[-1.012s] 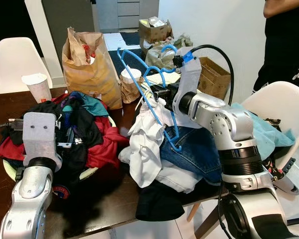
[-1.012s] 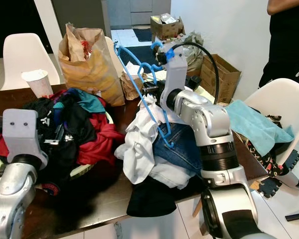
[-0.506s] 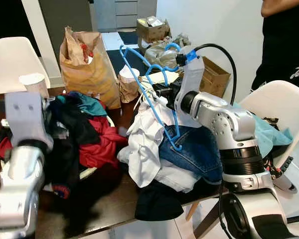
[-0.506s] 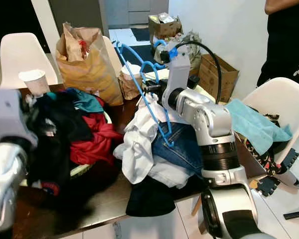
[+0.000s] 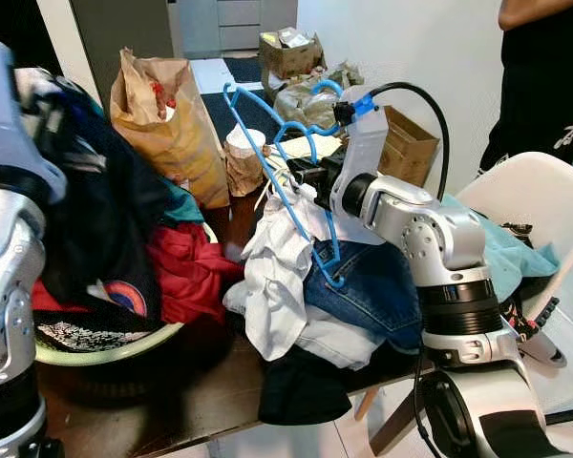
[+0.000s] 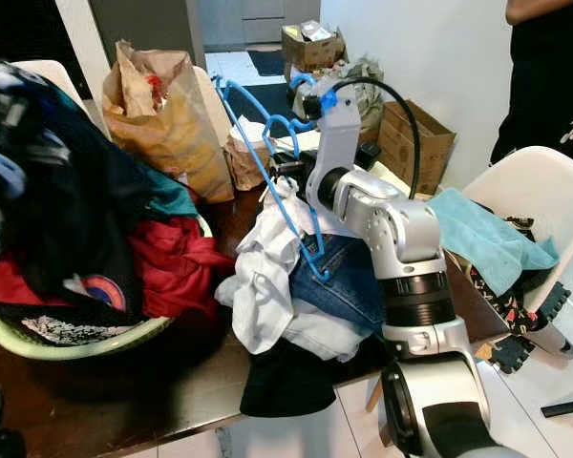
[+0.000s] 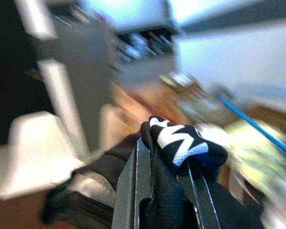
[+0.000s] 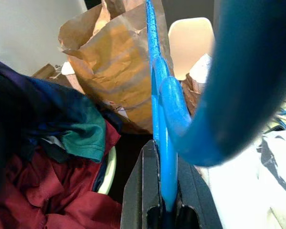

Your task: Hang hanger

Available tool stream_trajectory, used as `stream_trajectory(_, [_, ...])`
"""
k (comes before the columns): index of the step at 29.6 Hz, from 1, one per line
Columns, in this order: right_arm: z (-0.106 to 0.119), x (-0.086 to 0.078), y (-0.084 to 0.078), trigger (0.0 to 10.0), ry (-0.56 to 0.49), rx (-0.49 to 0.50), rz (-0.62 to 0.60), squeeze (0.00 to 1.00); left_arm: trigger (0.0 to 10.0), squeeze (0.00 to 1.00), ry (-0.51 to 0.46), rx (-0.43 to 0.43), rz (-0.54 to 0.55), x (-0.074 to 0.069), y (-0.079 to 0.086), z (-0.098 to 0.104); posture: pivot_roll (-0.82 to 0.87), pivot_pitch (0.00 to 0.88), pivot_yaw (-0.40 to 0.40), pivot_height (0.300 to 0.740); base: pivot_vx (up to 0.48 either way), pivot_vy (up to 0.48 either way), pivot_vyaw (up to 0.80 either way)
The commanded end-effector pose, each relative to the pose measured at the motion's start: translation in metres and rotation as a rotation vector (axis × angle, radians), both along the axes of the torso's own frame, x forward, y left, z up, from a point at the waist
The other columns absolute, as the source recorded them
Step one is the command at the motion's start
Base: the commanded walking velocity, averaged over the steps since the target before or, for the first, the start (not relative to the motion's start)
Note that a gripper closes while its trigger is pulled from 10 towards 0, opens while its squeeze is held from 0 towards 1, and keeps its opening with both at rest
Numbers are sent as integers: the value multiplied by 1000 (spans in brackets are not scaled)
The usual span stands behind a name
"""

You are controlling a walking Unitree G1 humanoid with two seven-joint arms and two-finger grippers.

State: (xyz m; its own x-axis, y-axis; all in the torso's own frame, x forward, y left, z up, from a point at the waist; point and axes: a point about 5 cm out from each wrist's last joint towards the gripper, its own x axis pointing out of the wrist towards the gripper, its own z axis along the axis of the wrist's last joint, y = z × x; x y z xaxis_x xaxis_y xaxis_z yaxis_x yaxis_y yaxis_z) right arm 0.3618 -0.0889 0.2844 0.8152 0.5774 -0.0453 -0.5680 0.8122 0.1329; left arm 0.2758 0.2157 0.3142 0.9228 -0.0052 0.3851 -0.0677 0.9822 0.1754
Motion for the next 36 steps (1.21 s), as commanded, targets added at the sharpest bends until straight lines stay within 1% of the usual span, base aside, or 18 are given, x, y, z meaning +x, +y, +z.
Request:
stream_trajectory(1, [9, -3, 4, 10000, -34, 3, 26, 0, 7843, 0, 52, 5, -70, 2, -11, -9, 3, 33, -13, 736, 0, 0, 0])
stream_trajectory(2, [8, -3, 4, 10000, -31, -4, 28, 0, 7843, 0, 122, 36, -160, 3, -26, -22, -2, 34, -13, 736, 0, 0, 0])
stream_trajectory(3, [8, -3, 4, 10000, -31, -4, 28, 0, 7843, 0, 122, 36, -160, 3, -26, -22, -2, 34, -13, 736, 0, 0, 0])
stream_trajectory(4, [8, -4, 4, 10000, -29, -10, 30, 0, 9255, 0, 192, 83, -261, -1, -43, -35, -4, 35, -12, 736, 0, 0, 0])
stream_trajectory(5, [7, -5, 3, 10000, -28, -15, 33, 0, 9647, 0, 244, 115, -368, -7, -60, -45, -6, 38, -13, 736, 0, 0, 0])
stream_trajectory(6, [7, -5, 3, 10000, -28, -15, 33, 0, 9647, 0, 244, 115, -368, -7, -60, -45, -6, 38, -13, 736, 0, 0, 0])
stream_trajectory(8, [8, -5, 3, 10000, -29, -19, 35, 0, 9569, 0, 287, 100, -487, -14, -78, -50, -5, 40, -13, 736, 0, 0, 0])
stream_trajectory(12, [8, -6, 4, 10000, -34, -20, 43, 0, 10000, 0, 285, 95, -580, -21, -88, -48, 0, 42, -15, 736, 0, 0, 0])
stream_trajectory(16, [8, -7, 7, 10000, -39, -20, 59, 0, 10000, 0, 315, 75, -585, -21, -85, -52, -1, 43, -14, 736, 0, 0, 0])
stream_trajectory(17, [8, -8, 8, 10000, -40, -21, 66, 0, 10000, 1000, 349, 59, -586, -21, -81, -57, -2, 47, -16, 736, 0, 0, 0])
stream_trajectory(22, [8, -8, 8, 10000, -40, -23, 70, 0, 10000, 1000, 378, 78, -584, -22, -76, -60, -4, 48, -16, 736, 0, 0, 0])
stream_trajectory(24, [8, -8, 7, 10000, -38, -26, 73, 0, 10000, 1000, 392, 130, -544, -21, -66, -60, -6, 49, -18, 736, 0, 0, 0])
stream_trajectory(25, [8, -8, 5, 10000, -37, -31, 73, 0, 10000, 1000, 354, 238, -322, -10, -34, -47, -3, 51, -20, 736, 0, 0, 0])
stream_trajectory(28, [8, -8, 4, 10000, -36, -31, 73, 0, 10000, 1000, 335, 259, -250, -7, -25, -41, -3, 51, -20, 736, 0, 0, 0])
stream_trajectory(32, [7, -7, 5, 10000, -36, -34, 73, 0, 10000, 1000, 233, 271, -76, 0, -6, -25, -3, 52, -19, 736, 0, 0, 0])
stream_trajectory(33, [7, -7, 5, 10000, -37, -35, 74, 0, 10000, 769, 226, 276, -66, 1, -6, -24, -4, 53, -20, 736, 0, 0, 0])
stream_trajectory(35, [8, -7, 6, 10000, -39, -36, 74, 0, 10000, 769, 225, 278, -63, 1, -6, -24, -4, 53, -20, 736, 0, 0, 0])
stream_trajectory(36, [8, -8, 6, 10000, -40, -35, 75, 0, 10000, 0, 218, 289, -59, 1, -7, -24, -4, 53, -20, 736, 0, 0, 0])
